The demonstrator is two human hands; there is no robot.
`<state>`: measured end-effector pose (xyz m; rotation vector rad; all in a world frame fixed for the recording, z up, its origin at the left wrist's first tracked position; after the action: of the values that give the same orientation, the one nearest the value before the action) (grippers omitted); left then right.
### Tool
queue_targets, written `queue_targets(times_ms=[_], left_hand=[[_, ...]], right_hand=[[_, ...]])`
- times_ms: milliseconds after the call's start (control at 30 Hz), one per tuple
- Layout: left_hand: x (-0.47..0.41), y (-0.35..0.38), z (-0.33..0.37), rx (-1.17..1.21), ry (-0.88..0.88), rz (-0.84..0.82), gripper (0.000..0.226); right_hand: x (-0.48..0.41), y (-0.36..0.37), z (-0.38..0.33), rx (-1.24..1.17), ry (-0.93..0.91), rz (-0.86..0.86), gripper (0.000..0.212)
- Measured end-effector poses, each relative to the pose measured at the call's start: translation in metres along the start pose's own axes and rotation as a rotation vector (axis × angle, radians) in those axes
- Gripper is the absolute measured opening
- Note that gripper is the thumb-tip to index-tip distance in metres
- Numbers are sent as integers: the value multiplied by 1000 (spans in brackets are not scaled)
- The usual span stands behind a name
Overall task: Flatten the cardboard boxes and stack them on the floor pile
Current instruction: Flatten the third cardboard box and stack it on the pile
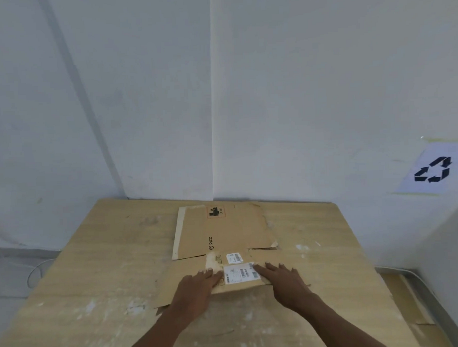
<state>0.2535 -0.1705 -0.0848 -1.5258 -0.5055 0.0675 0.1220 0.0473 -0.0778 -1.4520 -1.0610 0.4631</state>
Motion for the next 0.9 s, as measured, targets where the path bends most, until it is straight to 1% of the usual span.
queue_targets(times_ms=[100, 200, 300, 533, 633, 700, 800, 900], left_hand=[[1, -7, 22, 74, -40, -4, 70], [-1, -16, 56, 93, -27, -12, 68], [2, -24, 105, 78, 4, -30, 66], [26, -12, 237, 186, 0, -1, 66], [31, 3, 276, 92, 44, 6, 72], [32, 12, 296, 23, 73, -28, 77], [31, 15, 322, -50, 131, -74, 76], [25, 18, 340, -83, 171, -62, 74]], right_hand=[[11, -12, 19, 12, -5, 11, 83], [34, -14, 48, -31, -8, 29, 74], [66, -13, 85, -53, 9, 23, 65], [150, 8, 178, -97, 38, 51, 68], [182, 16, 210, -52, 55, 47, 74], [199, 22, 228, 53, 36, 8, 78], [219, 30, 248, 195, 7, -68, 78], [232, 32, 263, 201, 27, -112, 78]])
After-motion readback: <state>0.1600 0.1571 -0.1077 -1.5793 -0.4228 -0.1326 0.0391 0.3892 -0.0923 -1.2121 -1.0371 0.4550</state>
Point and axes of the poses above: each hand's wrist, its own x-axis away from the middle knuckle, its own y-axis out of the palm, z = x × y, the point moved 1 cm from there along -x, towards the middle knuckle, and after that the axes turned 13 degrees about -y, right-handed, at the moved point
